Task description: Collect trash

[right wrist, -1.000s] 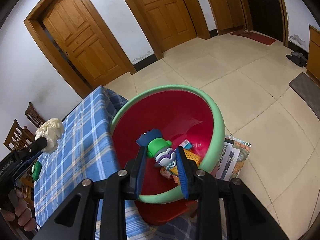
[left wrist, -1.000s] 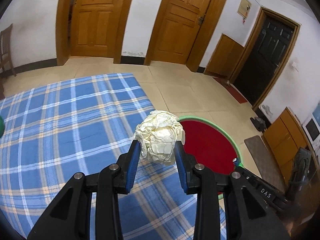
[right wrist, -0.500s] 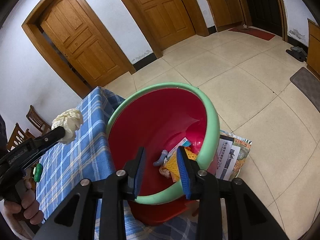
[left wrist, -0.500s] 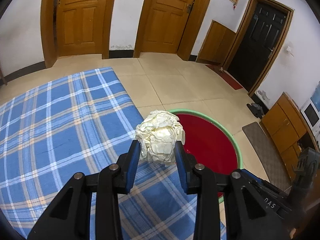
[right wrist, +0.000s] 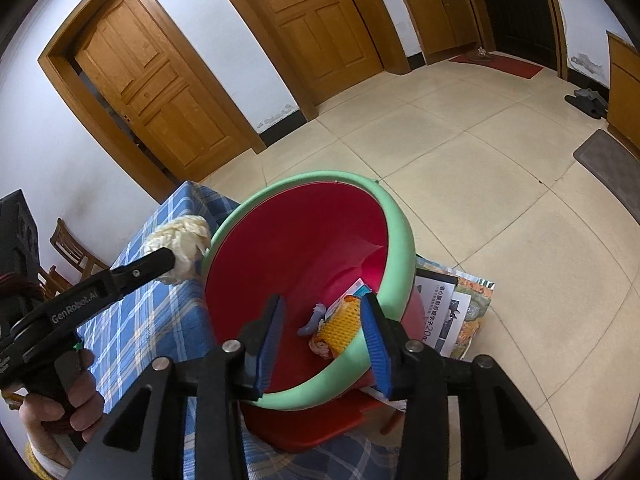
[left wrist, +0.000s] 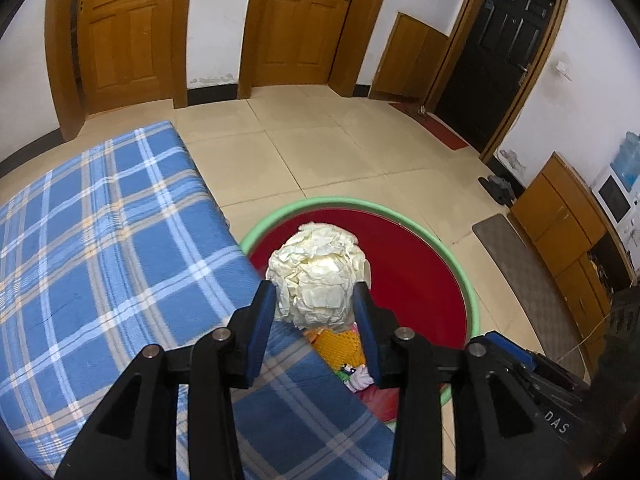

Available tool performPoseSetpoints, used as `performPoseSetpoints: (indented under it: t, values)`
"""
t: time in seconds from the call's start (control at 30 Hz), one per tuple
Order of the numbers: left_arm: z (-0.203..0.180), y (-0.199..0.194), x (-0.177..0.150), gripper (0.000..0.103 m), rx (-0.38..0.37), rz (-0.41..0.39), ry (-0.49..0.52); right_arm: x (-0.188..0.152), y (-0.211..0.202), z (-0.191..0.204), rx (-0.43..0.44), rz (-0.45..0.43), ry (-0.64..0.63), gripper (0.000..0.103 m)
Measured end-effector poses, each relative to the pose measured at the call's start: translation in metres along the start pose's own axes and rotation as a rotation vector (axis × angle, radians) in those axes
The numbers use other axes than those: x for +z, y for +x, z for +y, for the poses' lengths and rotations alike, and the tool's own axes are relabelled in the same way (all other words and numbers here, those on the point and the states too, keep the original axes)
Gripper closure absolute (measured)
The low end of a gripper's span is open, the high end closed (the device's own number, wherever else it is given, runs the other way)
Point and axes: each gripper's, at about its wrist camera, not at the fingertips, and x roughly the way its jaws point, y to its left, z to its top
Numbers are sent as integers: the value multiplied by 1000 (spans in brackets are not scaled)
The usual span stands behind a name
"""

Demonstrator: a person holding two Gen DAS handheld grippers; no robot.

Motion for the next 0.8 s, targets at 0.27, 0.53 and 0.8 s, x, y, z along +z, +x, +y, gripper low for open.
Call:
performPoseSetpoints:
  t: [0.27, 0.53, 0.8]
  values:
    - [-4, -2, -3, 59, 10, -7, 4, 1, 0, -2, -2, -3, 3, 50]
    - [12, -22, -13, 59, 26, -22, -43, 0, -7, 9, 5, -1, -22, 39]
    - [32, -55, -26, 59, 89, -49, -100, -3, -20, 35, 56, -11, -78, 23]
